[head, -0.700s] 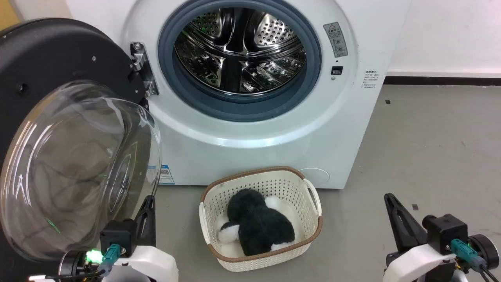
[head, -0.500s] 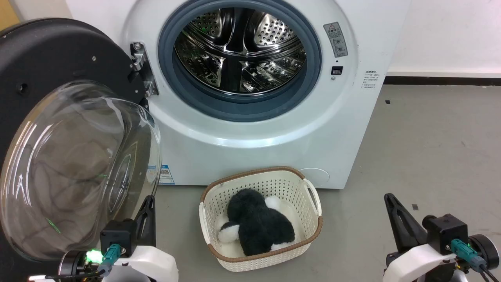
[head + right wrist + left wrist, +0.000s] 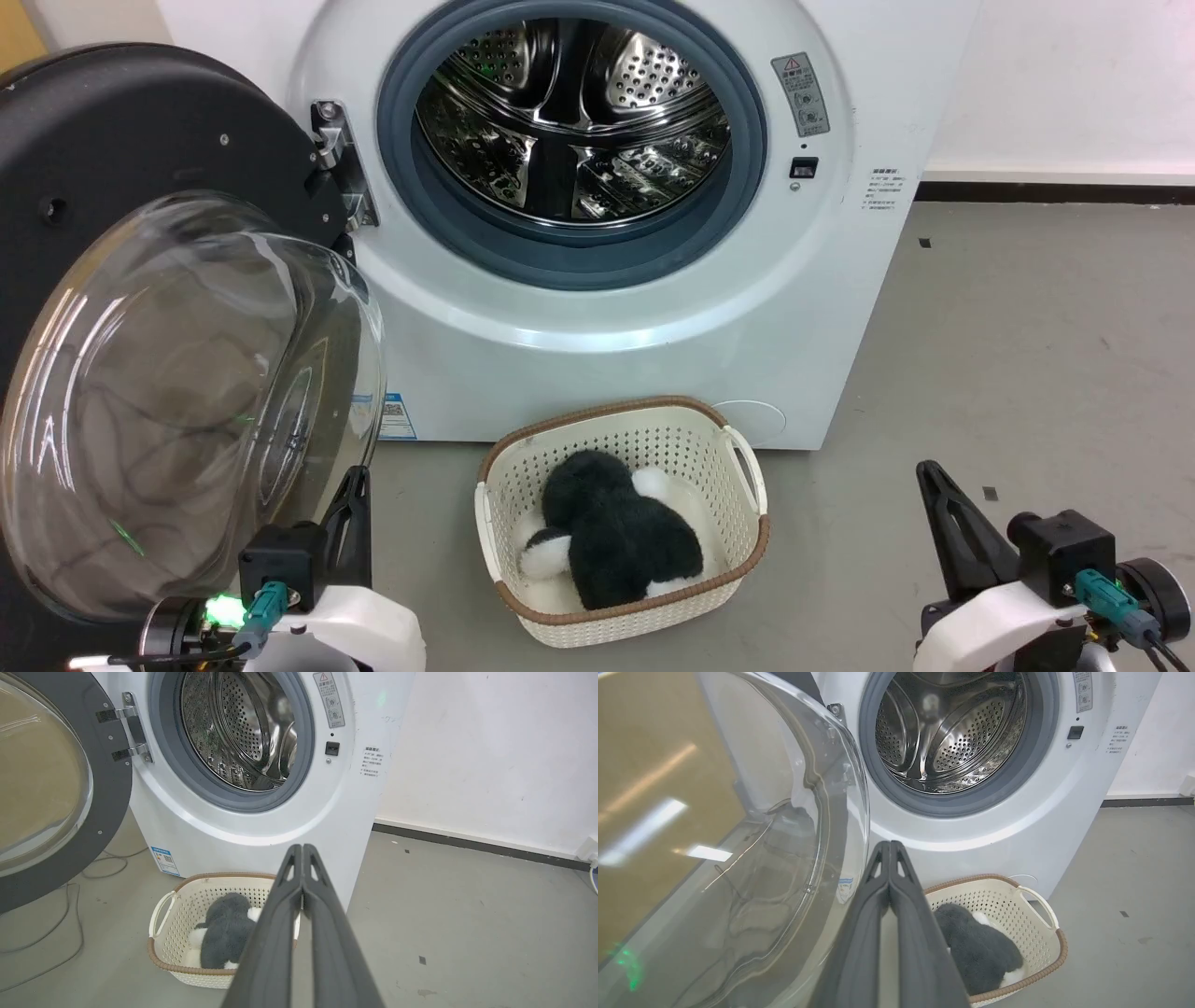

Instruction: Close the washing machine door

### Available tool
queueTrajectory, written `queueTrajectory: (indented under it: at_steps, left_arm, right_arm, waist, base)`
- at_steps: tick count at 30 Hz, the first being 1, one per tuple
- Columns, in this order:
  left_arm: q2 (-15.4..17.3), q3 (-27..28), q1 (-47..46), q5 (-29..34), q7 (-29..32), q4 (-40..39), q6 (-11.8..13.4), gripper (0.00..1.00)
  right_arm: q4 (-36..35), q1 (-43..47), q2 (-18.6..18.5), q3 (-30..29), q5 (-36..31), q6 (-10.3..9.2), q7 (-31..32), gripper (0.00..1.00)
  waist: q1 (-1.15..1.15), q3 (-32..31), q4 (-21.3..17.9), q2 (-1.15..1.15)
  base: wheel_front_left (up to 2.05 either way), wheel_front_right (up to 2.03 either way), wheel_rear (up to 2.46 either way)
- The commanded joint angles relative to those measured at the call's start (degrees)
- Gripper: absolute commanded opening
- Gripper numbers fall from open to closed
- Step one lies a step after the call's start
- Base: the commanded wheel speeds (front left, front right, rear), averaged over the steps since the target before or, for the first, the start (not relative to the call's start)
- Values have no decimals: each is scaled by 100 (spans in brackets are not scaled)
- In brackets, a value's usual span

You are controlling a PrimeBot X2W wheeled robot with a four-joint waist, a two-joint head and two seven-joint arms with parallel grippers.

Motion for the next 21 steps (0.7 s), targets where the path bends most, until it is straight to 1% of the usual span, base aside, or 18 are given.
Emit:
queueTrajectory:
  at_steps: [1, 21]
  left_arm:
    - [-2, 5, -84, 17, 2, -20, -25, 0]
    - [-2, 5, -84, 17, 2, -20, -25, 0]
  right_arm:
    - [12, -78, 30, -10, -44, 5, 2, 0]
    - [12, -78, 30, -10, -44, 5, 2, 0]
  waist:
    - [0, 0, 0, 0]
    - [0, 0, 0, 0]
  base:
    - [0, 0, 0]
    - [0, 0, 0]
